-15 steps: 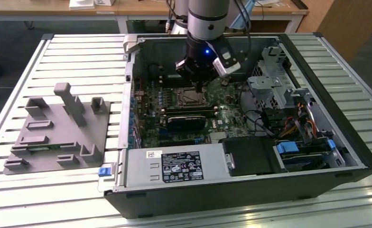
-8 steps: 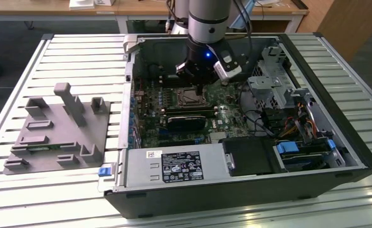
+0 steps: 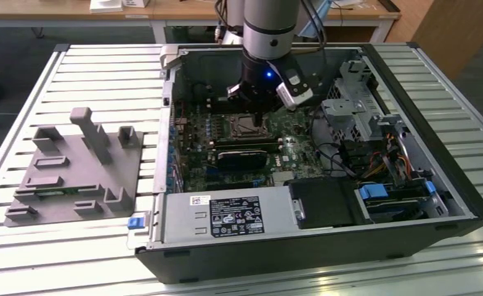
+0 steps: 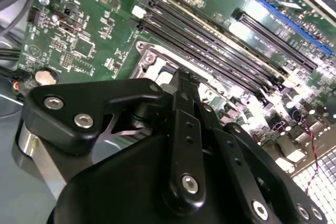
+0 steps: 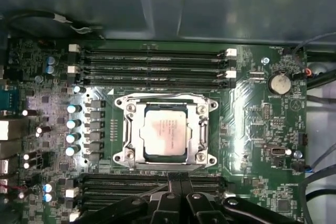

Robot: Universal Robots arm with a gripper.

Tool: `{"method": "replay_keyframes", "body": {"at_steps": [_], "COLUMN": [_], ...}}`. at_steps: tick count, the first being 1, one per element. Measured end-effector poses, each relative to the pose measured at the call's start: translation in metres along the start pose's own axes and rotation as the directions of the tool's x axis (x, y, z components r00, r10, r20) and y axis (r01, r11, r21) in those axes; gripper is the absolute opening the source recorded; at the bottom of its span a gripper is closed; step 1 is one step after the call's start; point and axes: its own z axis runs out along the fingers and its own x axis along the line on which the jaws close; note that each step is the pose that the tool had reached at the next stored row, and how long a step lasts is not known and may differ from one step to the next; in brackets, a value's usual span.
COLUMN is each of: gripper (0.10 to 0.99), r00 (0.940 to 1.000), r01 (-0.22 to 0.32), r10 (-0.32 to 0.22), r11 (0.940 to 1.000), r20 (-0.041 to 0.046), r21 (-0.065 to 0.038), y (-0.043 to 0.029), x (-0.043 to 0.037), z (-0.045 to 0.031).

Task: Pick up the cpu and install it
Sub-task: 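Install the second cpu locking lever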

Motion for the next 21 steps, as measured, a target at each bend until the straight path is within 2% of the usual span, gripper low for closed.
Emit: {"method": "replay_keyframes", "body": {"at_steps": [11,19,21], "gripper": [0.106,0.106,0.106], "r00": [1.0000,1.0000,1.0000], "r01": [0.000,0.000,0.000], "r10": [0.000,0.000,0.000], "r11": [1.0000,1.0000,1.0000], "r20": [0.0000,0.0000,-0.0023], "r21": [0.000,0.000,0.000], "y": [-0.0029,-0.0032,-0.0034], "x": [0.0080,0.0175,0.0178], "z": [0.0042,0.0074,0.0096]}}
